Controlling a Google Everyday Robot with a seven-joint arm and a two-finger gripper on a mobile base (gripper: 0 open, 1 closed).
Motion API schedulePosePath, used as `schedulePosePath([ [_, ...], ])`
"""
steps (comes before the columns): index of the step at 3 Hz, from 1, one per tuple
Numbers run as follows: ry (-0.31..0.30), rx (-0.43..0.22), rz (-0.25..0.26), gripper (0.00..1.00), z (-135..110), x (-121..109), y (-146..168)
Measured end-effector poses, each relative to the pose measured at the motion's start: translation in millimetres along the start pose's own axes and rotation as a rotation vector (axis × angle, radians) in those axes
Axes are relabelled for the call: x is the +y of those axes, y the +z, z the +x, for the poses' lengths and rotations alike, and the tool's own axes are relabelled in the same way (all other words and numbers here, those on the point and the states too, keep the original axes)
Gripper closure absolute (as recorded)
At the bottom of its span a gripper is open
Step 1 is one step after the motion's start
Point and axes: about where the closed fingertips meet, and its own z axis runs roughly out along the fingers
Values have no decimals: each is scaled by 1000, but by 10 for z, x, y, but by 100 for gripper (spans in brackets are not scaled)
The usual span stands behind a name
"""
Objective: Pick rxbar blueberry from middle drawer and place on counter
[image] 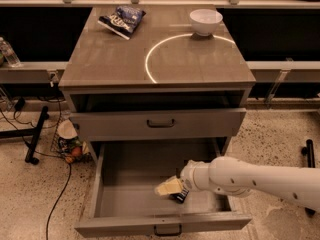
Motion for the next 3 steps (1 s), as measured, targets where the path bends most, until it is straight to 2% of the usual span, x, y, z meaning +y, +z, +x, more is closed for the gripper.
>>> schedulePosePath([
  [1,-16,6,26,0,89,108,429],
  [2,-33,15,106,0,144,4,904],
  [3,-38,31,162,0,216,-159,1106],
])
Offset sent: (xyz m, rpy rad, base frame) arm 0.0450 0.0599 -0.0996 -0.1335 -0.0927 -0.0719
